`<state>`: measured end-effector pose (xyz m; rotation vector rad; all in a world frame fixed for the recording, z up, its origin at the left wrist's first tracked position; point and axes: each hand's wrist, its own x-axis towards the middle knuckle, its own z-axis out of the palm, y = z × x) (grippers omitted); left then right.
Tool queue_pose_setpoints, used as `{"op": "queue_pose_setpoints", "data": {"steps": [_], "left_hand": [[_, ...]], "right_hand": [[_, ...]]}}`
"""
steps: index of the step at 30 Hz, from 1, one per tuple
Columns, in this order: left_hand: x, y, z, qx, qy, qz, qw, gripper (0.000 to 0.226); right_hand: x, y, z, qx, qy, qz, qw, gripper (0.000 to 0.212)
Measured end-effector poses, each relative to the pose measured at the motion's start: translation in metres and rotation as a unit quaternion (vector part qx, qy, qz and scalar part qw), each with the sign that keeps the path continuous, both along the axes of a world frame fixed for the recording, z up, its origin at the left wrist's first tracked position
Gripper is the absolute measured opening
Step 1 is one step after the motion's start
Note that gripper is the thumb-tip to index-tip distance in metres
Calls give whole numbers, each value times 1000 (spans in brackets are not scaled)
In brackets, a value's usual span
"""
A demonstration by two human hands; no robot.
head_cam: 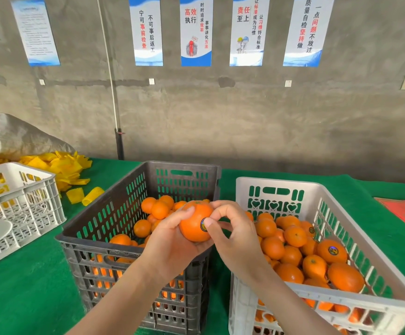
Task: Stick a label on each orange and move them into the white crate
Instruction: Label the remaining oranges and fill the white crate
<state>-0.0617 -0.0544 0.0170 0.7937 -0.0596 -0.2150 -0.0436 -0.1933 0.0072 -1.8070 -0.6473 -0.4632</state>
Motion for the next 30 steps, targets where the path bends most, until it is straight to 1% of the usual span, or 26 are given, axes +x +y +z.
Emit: {"op": "queue_pose_setpoints", "data": {"steps": [3,5,6,9,10,13,15,16,17,18,19,20,21,23,24,25,26,28,30], "left_hand": [[2,2,-2,19,5,12,1000,39],[3,4,-3,33,11,16,999,45],[3,5,-3,37,17,16,999,49],[3,5,-5,40,21,8,999,52],[3,4,-5,46,16,8,999,51],[8,-5,-3,78,7,26,997,50],[16,-14,0,139,37,55,988,50],[22,-18,1,191,53,70,978,48],[29,-20,2,272,53,99,956,43],[37,-20,2,381,22,143,913,37],[45,-17,-1,483,-34,181,856,30],[54,-12,-5,559,-88,197,801,28],[63,-8,-9,623,-111,185,752,28],[75,-2,-18,718,-103,129,676,33],[80,-1,-20,749,-92,101,648,32],[83,0,-23,765,-84,78,634,29],[85,-2,-23,765,-79,62,636,25],[86,-4,-26,744,-84,40,662,21],[86,-5,-29,716,-93,49,690,24]], "right_hand": [[0,2,-2,-34,-50,-24,998,9],[0,3,-3,-41,-56,-27,997,10],[0,2,-4,-28,-41,-21,999,15],[2,-2,-3,35,66,16,997,55],[3,-3,-3,34,79,29,996,61],[5,3,-7,-10,66,68,995,69],[12,5,-12,-27,31,42,998,72],[18,2,-14,-27,11,17,999,71],[26,-4,-15,-28,-5,-9,1000,69],[36,-11,-15,-42,-15,-35,998,67],[48,-21,-16,-74,-11,-65,995,64],[61,-34,-18,-116,16,-101,988,62],[75,-48,-20,-166,70,-138,974,61],[99,-79,-27,-274,202,-186,922,59],[107,-94,-33,-330,249,-196,889,58],[112,-108,-41,-380,283,-203,857,59],[115,-120,-48,-416,309,-212,828,65],[116,-139,-64,-456,340,-239,787,75],[117,-152,-77,-476,354,-254,764,75]]}}
